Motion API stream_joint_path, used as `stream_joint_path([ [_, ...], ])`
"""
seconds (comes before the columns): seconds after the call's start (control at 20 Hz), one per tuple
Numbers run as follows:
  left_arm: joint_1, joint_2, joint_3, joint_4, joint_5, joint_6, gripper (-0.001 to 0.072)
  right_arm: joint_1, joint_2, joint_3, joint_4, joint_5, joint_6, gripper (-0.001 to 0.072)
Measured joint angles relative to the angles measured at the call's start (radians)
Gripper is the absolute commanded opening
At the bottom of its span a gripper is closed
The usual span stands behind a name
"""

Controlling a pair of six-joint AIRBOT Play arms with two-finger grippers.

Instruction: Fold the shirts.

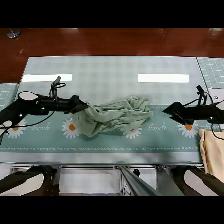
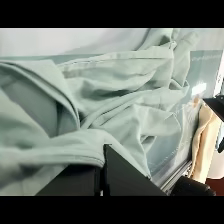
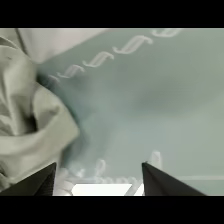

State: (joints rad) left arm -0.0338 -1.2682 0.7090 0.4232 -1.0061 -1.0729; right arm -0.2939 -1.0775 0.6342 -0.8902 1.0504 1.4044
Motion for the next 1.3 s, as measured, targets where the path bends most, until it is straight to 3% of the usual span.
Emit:
stream_joint_path([
  [0.4, 0.059, -0.001, 0.082, -0.012, -0.093, 0.029, 0.0018, 0.22, -0.275, 0.126, 0.148, -0.058, -0.021, 0.0613],
  [0.45, 0.06, -0.001, 0.084, -0.013, -0.094, 0.03, 0.0018, 0.248, -0.301, 0.149, 0.155, -0.059, -0.011, 0.0505],
  [0.5, 0.062, -0.001, 0.086, -0.013, -0.097, 0.03, 0.0018, 0.272, -0.321, 0.167, 0.157, -0.059, -0.003, 0.0298],
  [0.55, 0.063, 0.001, 0.089, -0.012, -0.099, 0.031, 0.0018, 0.295, -0.337, 0.183, 0.157, -0.054, 0.003, 0.0033],
  [0.9, 0.087, 0.071, 0.252, -0.048, -0.114, 0.045, 0.0018, 0.356, -0.322, 0.4, 0.072, 0.07, 0.003, 0.0029],
  [1.3, 0.248, 0.225, 0.822, -0.134, -0.119, 0.028, 0.0017, 0.352, -0.148, 1.222, -0.199, 0.22, 0.111, 0.0029],
])
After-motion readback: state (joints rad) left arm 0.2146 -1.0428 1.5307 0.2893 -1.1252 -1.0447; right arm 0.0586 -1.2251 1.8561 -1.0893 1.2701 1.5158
